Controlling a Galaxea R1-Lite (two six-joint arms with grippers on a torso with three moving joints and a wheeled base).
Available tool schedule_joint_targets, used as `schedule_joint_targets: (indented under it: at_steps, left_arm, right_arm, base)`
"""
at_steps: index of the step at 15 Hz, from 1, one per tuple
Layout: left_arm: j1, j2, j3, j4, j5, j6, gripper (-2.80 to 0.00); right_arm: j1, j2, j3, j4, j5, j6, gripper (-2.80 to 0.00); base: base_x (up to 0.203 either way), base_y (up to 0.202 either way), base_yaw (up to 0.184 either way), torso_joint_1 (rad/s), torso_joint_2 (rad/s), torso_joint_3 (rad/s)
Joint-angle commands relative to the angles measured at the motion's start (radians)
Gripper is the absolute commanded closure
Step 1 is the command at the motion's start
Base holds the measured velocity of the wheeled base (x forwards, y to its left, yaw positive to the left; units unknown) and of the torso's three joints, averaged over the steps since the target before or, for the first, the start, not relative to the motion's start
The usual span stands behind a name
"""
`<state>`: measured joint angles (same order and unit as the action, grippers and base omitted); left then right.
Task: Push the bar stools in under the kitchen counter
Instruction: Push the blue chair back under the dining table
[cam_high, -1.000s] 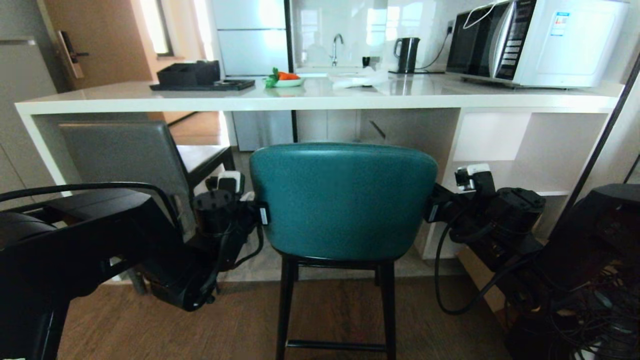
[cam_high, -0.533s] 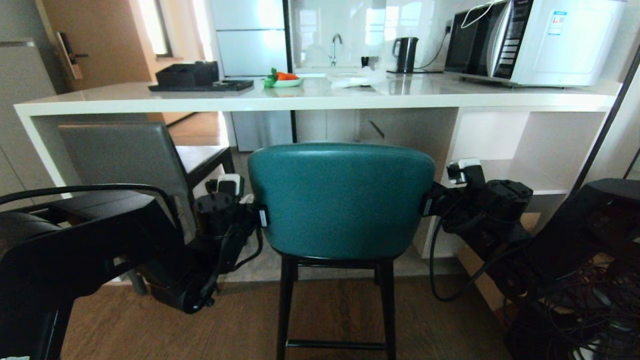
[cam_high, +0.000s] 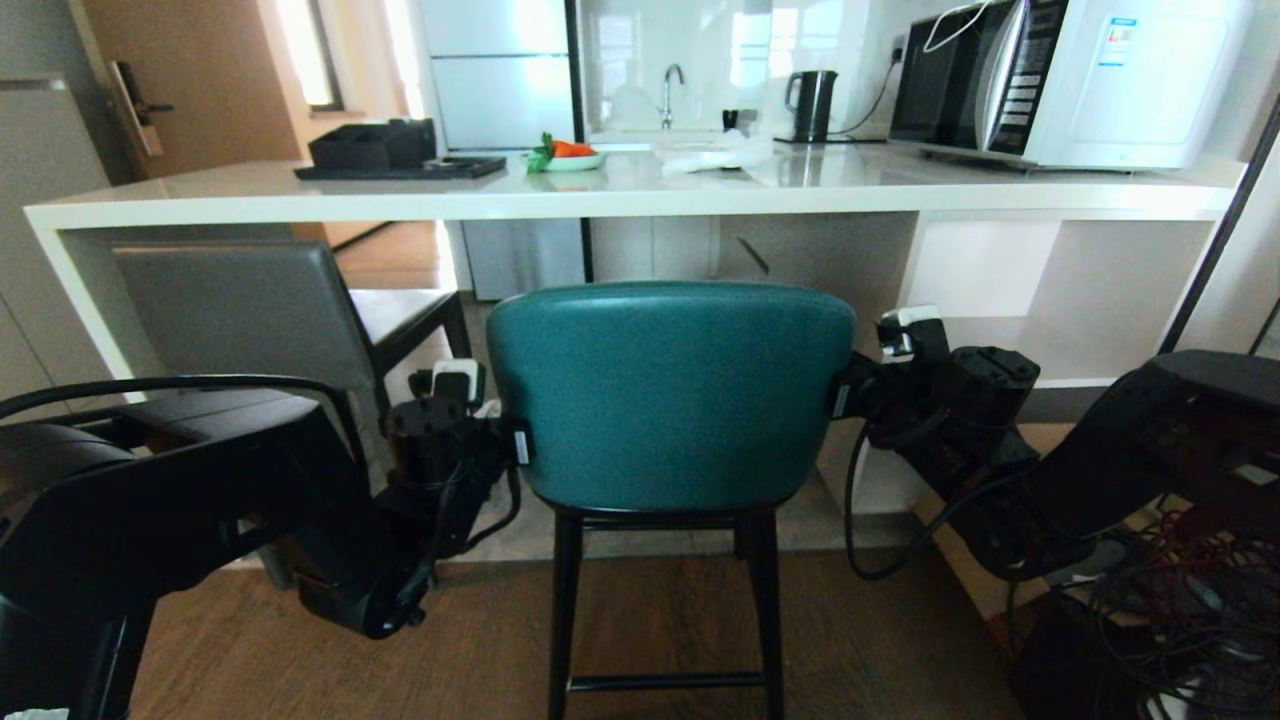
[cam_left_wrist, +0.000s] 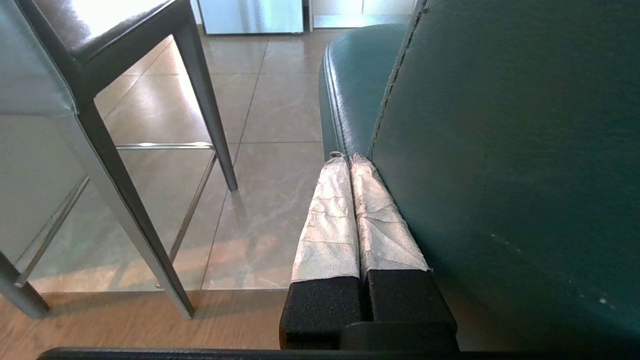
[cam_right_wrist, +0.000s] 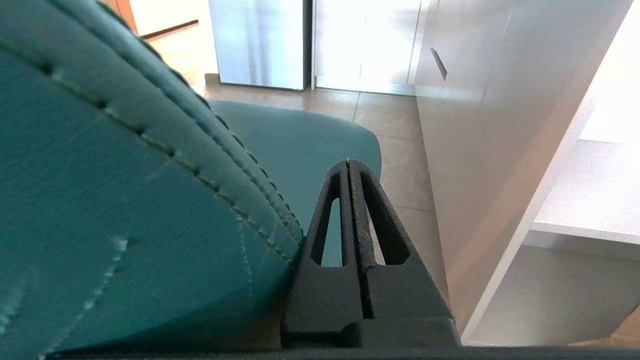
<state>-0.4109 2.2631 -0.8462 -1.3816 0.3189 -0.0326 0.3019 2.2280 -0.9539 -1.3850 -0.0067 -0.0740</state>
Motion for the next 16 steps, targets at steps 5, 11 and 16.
schedule_joint_targets:
  at_steps: [5, 11, 16]
  left_arm:
    - [0.017, 0.047, -0.108, 0.016, -0.001, 0.011, 0.00]
    - [0.030, 0.091, -0.239, 0.088, -0.001, 0.037, 0.00]
    - [0.015, 0.073, -0.107, 0.001, -0.002, 0.034, 0.00]
  right_arm:
    - [-0.029, 0.036, 0.001, -0.009, 0.002, -0.003, 0.00]
    - [-0.030, 0.054, -0.005, -0.009, 0.002, -0.004, 0.00]
    - [-0.033, 0.055, -0.002, -0.022, -0.001, -0.001, 0.00]
  base:
    - [0.000, 0.000, 0.000, 0.000, 0.00, 0.000]
    - [0.000, 0.000, 0.000, 0.000, 0.00, 0.000]
    - [0.000, 0.000, 0.000, 0.000, 0.00, 0.000]
